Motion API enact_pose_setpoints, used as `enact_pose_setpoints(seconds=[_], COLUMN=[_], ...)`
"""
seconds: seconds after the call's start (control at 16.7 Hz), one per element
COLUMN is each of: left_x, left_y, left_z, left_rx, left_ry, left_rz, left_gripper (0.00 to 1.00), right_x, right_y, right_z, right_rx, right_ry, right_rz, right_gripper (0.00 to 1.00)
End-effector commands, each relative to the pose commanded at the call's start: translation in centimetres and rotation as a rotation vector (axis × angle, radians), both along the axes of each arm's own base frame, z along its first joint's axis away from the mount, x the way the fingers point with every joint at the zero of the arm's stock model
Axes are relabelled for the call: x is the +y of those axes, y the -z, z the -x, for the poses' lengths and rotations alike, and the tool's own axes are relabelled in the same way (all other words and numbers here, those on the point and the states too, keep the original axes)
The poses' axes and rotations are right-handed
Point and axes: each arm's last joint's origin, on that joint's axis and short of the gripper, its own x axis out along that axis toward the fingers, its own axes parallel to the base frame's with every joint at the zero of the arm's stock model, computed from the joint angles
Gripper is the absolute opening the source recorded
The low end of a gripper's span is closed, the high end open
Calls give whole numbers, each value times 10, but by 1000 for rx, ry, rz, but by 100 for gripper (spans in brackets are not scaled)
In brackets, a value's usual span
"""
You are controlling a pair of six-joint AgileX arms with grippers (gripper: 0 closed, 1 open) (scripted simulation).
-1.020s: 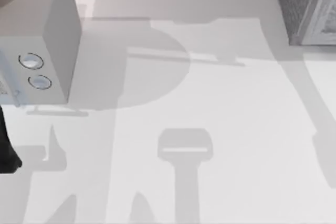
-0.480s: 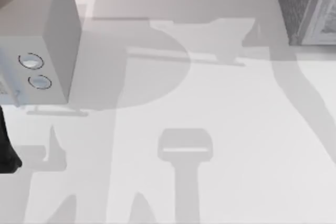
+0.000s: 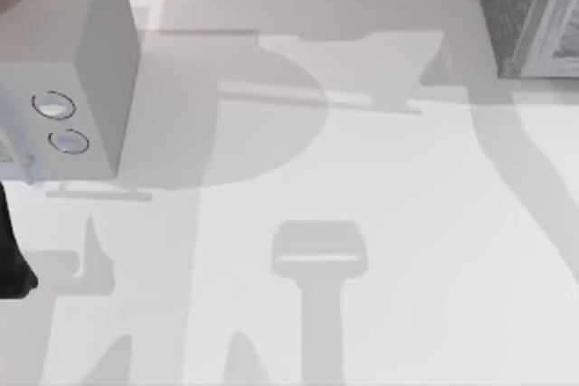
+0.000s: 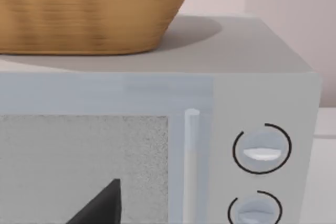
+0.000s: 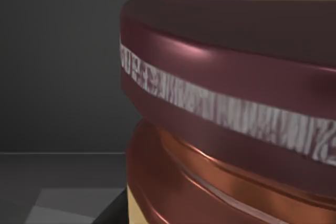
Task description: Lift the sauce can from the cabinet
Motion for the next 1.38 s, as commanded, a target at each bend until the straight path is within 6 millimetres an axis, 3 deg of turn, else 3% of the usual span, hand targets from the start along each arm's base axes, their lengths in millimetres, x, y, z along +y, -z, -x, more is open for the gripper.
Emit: enact_pose_setpoints(seconds=[0.24, 0.48, 0.66, 1.14, 1.38], left_x=[0, 0, 0, 0, 0], left_y=[0, 0, 0, 0, 0], left_z=[0, 0, 0, 0, 0], left_rx=[0, 0, 0, 0, 0], left_ry=[0, 0, 0, 0, 0], left_rz=[0, 0, 0, 0, 0], left_gripper=[100, 100, 100, 100, 100], right_x=[-15, -33, -46, -71, -77], right_y=[16, 67, 128, 325, 387], right_z=[19, 39, 55, 90, 94], right_rx=[-10, 25, 63, 92, 48], right_ry=[-54, -104, -123, -72, -23], right_rz=[-6, 0, 2, 1, 6], right_gripper=[0, 0, 0, 0, 0])
